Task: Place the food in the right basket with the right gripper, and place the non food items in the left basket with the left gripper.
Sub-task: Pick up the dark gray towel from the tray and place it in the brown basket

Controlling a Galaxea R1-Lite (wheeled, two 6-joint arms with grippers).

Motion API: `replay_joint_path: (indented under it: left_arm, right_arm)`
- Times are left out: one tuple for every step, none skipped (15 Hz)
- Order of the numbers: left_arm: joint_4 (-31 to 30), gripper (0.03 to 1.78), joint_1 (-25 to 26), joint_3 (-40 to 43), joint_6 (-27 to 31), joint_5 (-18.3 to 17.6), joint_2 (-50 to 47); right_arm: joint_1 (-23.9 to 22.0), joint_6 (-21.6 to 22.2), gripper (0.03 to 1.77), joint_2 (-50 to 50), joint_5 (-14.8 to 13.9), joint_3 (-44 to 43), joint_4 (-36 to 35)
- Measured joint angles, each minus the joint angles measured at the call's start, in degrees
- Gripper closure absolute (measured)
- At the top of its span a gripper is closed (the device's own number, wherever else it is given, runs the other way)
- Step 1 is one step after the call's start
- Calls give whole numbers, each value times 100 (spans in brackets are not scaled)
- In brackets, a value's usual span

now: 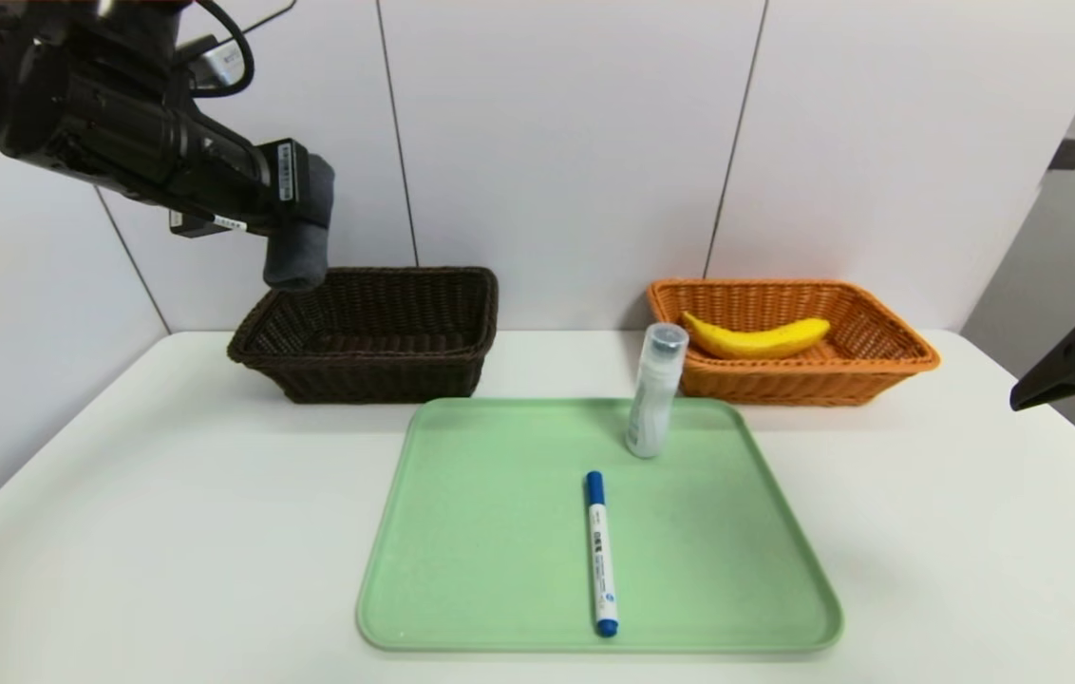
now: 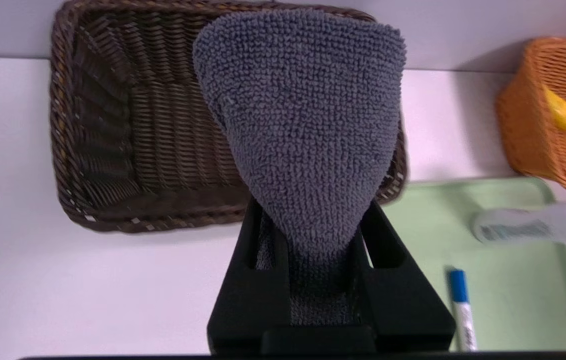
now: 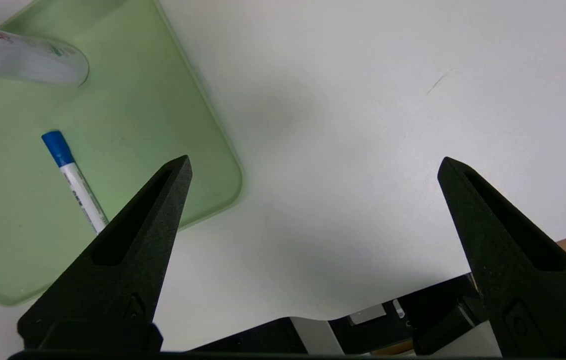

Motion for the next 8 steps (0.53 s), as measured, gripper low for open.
replay_joint_path:
  left_arm:
    - [-99, 148, 80, -2, 85, 0, 157]
    - [-208, 148, 140, -2, 151, -5, 318]
    - [-388, 148, 221, -2, 205, -11, 508]
    - [-606, 148, 319, -2, 260, -24, 695]
    - [-834, 148, 433, -2, 325, -30, 872]
    - [-997, 148, 535, -2, 395, -55, 1045]
    - [-1052, 148, 585, -2, 441, -112, 1180]
    - [-1069, 148, 605, -2, 455, -182, 1291]
  right_arm:
    - [0, 0, 10, 0, 6, 22, -2]
    - [0, 0, 10, 0, 10, 52, -5]
    - [0, 0, 10, 0, 20, 79, -7]
    - [0, -2, 10, -2, 17, 99, -10]
    - [-4, 2, 10, -7, 17, 132, -11]
    - [-2, 5, 10, -11, 17, 165, -18]
    - [-2, 9, 10, -16, 50, 199, -22]
    - [-6, 24, 10, -27, 139, 265, -24]
